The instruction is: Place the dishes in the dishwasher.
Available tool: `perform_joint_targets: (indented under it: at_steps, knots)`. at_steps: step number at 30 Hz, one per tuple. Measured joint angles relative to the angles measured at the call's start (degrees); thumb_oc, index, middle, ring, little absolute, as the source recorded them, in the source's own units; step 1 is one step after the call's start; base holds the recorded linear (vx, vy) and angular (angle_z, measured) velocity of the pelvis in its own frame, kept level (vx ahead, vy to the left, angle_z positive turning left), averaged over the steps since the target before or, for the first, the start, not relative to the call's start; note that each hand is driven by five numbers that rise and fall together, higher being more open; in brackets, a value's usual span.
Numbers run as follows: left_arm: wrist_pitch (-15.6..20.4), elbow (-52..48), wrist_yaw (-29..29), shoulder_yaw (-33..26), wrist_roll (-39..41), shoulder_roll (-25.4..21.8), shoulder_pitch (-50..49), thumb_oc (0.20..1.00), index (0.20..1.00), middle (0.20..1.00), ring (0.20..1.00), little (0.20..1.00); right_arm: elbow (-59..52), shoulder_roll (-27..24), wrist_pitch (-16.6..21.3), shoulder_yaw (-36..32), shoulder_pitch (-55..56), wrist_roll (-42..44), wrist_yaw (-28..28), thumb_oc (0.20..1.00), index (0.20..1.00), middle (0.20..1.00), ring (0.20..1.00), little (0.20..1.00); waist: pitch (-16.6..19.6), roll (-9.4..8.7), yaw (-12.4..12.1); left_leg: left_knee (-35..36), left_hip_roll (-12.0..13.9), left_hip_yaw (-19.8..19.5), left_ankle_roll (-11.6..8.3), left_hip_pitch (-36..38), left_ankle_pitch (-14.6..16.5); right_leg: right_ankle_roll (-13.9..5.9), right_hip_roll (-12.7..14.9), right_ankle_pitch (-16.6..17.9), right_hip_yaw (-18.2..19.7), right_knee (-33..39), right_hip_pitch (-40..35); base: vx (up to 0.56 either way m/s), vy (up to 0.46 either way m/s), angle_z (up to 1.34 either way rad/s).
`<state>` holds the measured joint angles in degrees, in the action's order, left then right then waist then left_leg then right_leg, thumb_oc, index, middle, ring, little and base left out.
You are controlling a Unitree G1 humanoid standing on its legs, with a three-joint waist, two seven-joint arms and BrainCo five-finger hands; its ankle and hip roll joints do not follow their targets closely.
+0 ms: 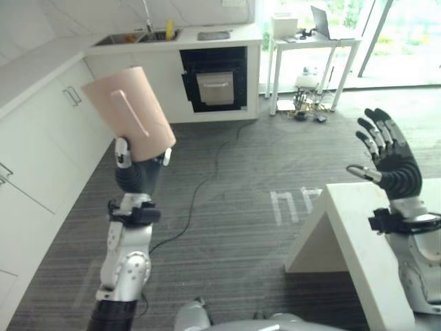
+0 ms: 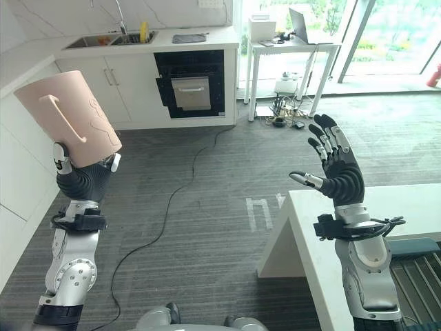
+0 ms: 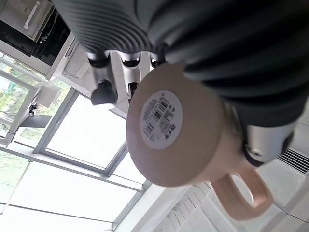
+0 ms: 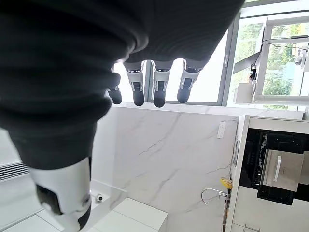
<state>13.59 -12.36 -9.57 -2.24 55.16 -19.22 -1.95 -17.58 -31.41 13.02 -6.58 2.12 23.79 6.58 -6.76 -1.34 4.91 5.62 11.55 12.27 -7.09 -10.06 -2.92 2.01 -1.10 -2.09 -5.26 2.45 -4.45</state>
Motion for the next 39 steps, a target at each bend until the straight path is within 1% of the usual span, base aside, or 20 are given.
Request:
perform_joint_targets:
  at_steps: [2, 4, 6, 8, 13, 16, 17, 18, 19, 20, 22, 25, 27, 30, 31, 32, 33, 34, 36, 39]
  knots:
    - [-0.6, 5.3, 0.6, -0.5, 0.2, 1.1, -0.2, 0.2, 0.2, 0.2, 0.2, 0.2, 2.7, -1.6, -0.1, -1.8, -1.5, 0.2, 1.1, 1.0, 1.0, 1.0, 1.0, 1.0, -3.1, 0.54, -0.8, -0.1, 1.4, -2.5, -0.35, 0.4, 0.8, -0.59, -0.4, 1.1, 2.5, 1.5, -3.1, 0.59, 0.407, -0.05]
    - [-0.5, 1.3, 0.5, -1.7, 0.2, 1.8, -3.1, 0.2, 0.2, 0.2, 0.2, 0.2, 0.3, -0.5, 0.0, -5.3, 0.8, 2.0, 2.6, 1.0, 1.0, 1.0, 1.0, 1.0, -3.1, 0.74, -1.7, -3.3, 1.9, 1.5, 1.01, 1.4, 1.9, -0.66, 0.0, -0.9, 3.4, 0.4, -4.1, 0.45, 0.313, -0.18]
    - [-0.5, -0.6, 0.5, -2.8, 0.2, 1.8, -0.6, 0.2, 0.2, 0.2, 0.2, 0.2, -1.6, -0.1, 0.1, -5.8, 1.0, 2.2, 2.6, 1.0, 1.0, 1.0, 1.0, 1.0, -2.9, 1.28, -1.5, -3.4, -1.8, 4.1, 2.04, 6.1, 1.0, -2.83, 1.4, -1.9, 3.5, 0.3, -6.5, 0.36, 0.228, -0.07]
    - [-0.6, -1.5, 0.5, -2.3, 0.2, 1.7, 2.8, 0.2, 0.2, 0.2, 0.2, 0.2, -3.7, 0.1, 0.0, -3.9, 1.1, 2.1, 2.5, 1.0, 1.0, 1.0, 1.0, 1.0, -2.7, 1.59, -2.3, -0.2, -4.7, 3.4, 6.15, 10.6, -5.6, -5.15, 3.5, -3.5, 3.0, -0.9, -8.8, 0.4, 0.256, -0.04]
    - [-2.7, -2.3, 0.5, -1.9, 0.0, 0.2, 5.5, 0.2, 0.2, 0.2, 0.2, 0.2, -6.7, 3.3, 0.1, -2.6, 0.9, 2.0, 0.0, 1.0, 1.0, 1.0, 1.0, 1.0, -2.4, 0.24, -2.7, -0.6, -10.3, 0.9, 10.44, 14.4, -1.2, -10.95, 9.8, -6.3, -1.5, -22.0, -1.1, 0.4, 0.251, 0.42]
    - [-5.7, -3.2, 0.4, -2.4, -0.1, -0.6, 4.7, 0.2, 0.2, 0.2, 0.2, 0.2, -7.2, 8.4, -0.1, -2.8, 2.5, -0.1, -1.4, 1.0, 1.0, 1.0, 1.0, 1.0, -2.3, 0.22, -4.0, -2.1, -12.4, -1.2, 12.49, 17.6, 2.9, -12.95, 12.1, -0.4, 0.6, -40.1, 5.7, 0.34, 0.19, 0.55]
    - [-6.3, -3.9, 0.3, -2.2, -0.4, -0.7, 3.2, 0.2, 0.2, 0.2, 0.2, 0.2, -7.2, 10.0, -0.1, -2.7, 3.1, -0.6, -1.7, 1.0, 1.0, 1.0, 1.0, 1.0, -2.0, 0.0, -4.5, -7.7, -13.1, -2.4, 13.47, 17.1, 6.6, -12.12, 12.6, 8.5, 2.1, -46.9, 9.6, 0.44, 0.138, 0.44]
    - [-6.2, -5.5, 0.4, -2.4, -0.6, -0.7, 0.6, 0.2, 0.2, 0.2, 0.2, 0.2, -6.8, 9.6, -0.2, -0.6, 2.9, -0.6, -2.1, 1.0, 1.0, 1.0, 1.0, 1.0, -1.6, 0.59, -4.4, -8.8, -12.4, -2.4, 13.99, 17.4, 7.9, -12.26, 10.8, 6.8, 3.1, -53.1, 14.6, 0.41, 0.004, -0.12]
    - [-5.7, -5.6, 0.5, -2.9, -0.6, -1.4, 0.5, 0.2, 0.2, 0.2, 0.2, 0.2, -6.6, 8.5, -0.1, 0.5, 2.0, -0.6, -1.9, 1.0, 1.0, 1.0, 1.0, 1.0, -1.5, 2.01, -4.3, -5.9, -10.8, -1.7, 12.33, 19.2, 9.9, -12.58, 7.4, -1.2, 1.0, -52.4, 19.0, 0.27, -0.106, -0.44]
    - [-6.5, -5.1, 1.0, -3.1, -0.7, -2.7, 0.7, 0.2, 0.2, 0.2, 0.2, 0.2, -6.3, 8.3, -0.4, 1.1, 2.2, -0.6, -2.0, 1.0, 1.0, 1.0, 1.0, 1.0, -1.0, 0.26, -3.6, -4.6, -11.4, -0.9, 11.97, 19.9, 9.3, -10.02, 7.7, -4.4, -2.9, -43.4, 20.2, 0.24, -0.155, -0.35]
    - [-7.0, -5.0, 1.0, -3.6, -2.1, -2.7, 0.8, 0.2, 0.2, 0.2, 0.2, 0.2, -6.1, 7.1, -0.2, 0.5, 2.6, -0.3, -1.8, 1.0, 1.0, 1.0, 1.0, 1.0, -1.1, -0.4, -2.5, -3.6, -12.6, 0.2, 11.28, 21.5, 9.7, -6.52, 9.3, -3.8, -12.5, -25.9, 21.7, 0.31, -0.265, -0.11]
    - [-7.1, -2.9, 1.4, -4.4, -2.6, -1.4, 0.9, 0.2, 0.2, 0.2, 0.2, 0.2, -5.3, 6.7, -0.1, 0.2, 2.7, -0.1, -1.3, 1.0, 1.0, 1.0, 1.0, 1.0, -1.3, -0.63, -0.4, -3.7, -13.4, 0.6, 9.22, 23.4, 11.0, -7.89, 9.9, 1.7, -10.0, -4.3, 22.2, 0.34, -0.308, 0.14]
    - [-7.5, -0.9, 1.9, -1.3, -2.9, -0.9, 2.3, 0.2, 0.2, 0.2, 0.2, 0.2, -4.6, 6.8, -0.1, 0.5, 0.6, -0.1, -2.1, 1.0, 1.0, 1.0, 1.0, 1.0, -1.8, 0.3, 1.2, -3.6, -12.6, -0.2, 7.04, 26.6, 12.4, -9.05, 11.9, 5.3, -7.7, 2.8, 23.1, 0.51, -0.529, 0.35]
    - [-7.3, -1.0, 2.0, 0.0, -2.9, -1.2, 2.4, 0.2, 0.2, 0.2, 0.2, 0.2, -3.9, 6.7, 0.1, 0.3, 0.3, -0.1, -2.6, 1.0, 1.0, 1.0, 1.0, 1.0, -2.5, 1.36, 2.2, -3.7, -8.3, -0.9, 2.65, 31.4, 15.1, -8.83, 11.6, 5.4, -7.6, -2.3, 21.5, 0.5, -0.617, 0.35]
    - [-7.3, -1.1, 2.2, -0.2, -2.8, -1.0, 2.8, 0.2, 0.2, 0.2, 0.2, 0.2, -3.4, 6.1, -0.2, -0.7, -0.1, -0.1, -2.6, 1.0, 1.0, 1.0, 1.0, 1.0, -2.5, 1.67, 2.6, -4.0, -5.9, -1.3, 0.72, 33.6, 16.2, -8.07, 9.2, 9.4, -6.3, -3.8, 19.6, 0.37, -0.447, 0.24]
    - [-7.3, -1.7, 2.4, -0.1, -2.5, 0.2, 2.9, 0.2, 0.2, 0.2, 0.2, 0.2, -3.5, 5.0, -0.3, -1.5, -1.3, -0.1, -2.7, 1.0, 1.0, 1.0, 1.0, 1.0, -2.7, 3.56, 2.6, -5.0, -3.1, -0.6, -0.67, 34.9, 15.4, -5.83, 6.5, 12.1, -7.0, -6.7, 19.6, 0.35, -0.462, -0.04]
    - [-7.2, -2.7, 2.6, -0.1, -2.5, 1.2, 2.9, 0.2, 0.2, 0.2, 0.2, 0.2, -3.4, 3.4, -0.3, -1.2, -2.8, -0.1, -2.5, 1.0, 1.0, 1.0, 1.0, 1.0, -2.7, 4.84, 2.5, -7.9, -0.2, 0.7, -1.78, 35.0, 12.5, -1.8, 3.8, 12.0, -7.6, -9.4, 19.6, 0.38, -0.579, -0.31]
    - [-7.2, -3.2, 2.6, -0.1, -2.4, 1.1, 3.1, 0.2, 0.2, 0.2, 0.2, 0.2, -3.3, 3.3, -0.4, -1.1, -3.6, 0.0, -2.3, 1.0, 1.0, 1.0, 1.0, 1.0, -2.7, 4.86, 2.5, -10.3, 1.1, 0.6, -1.89, 34.3, 9.5, -0.07, 2.1, 10.1, -7.5, -10.4, 19.2, 0.35, -0.58, -0.44]
    - [-7.2, -4.3, 2.6, -0.5, -2.3, 0.9, 3.1, 0.2, 0.2, 0.2, 0.2, 0.2, -3.6, 3.7, -0.7, -1.1, -3.6, 0.0, -1.8, 1.0, 1.0, 1.0, 1.0, 1.0, -2.5, 2.67, 2.0, -26.4, 3.8, 0.8, -2.25, 28.4, -0.9, 2.97, -0.3, 6.6, -5.8, -9.8, 15.6, 0.31, -0.503, -0.53]
    - [-6.8, -6.9, 1.2, -0.9, -2.3, 0.7, -0.8, 0.2, 0.2, 0.2, 0.2, 0.2, -4.2, 4.0, -1.1, -1.1, -1.2, 0.5, -0.8, 1.0, 1.0, 1.0, 1.0, 1.0, -2.7, 0.59, 2.0, -49.8, 2.4, -0.6, -1.86, 10.6, 1.7, 5.24, -2.7, 4.7, -2.8, -4.9, 8.5, 0.24, -0.358, -0.51]
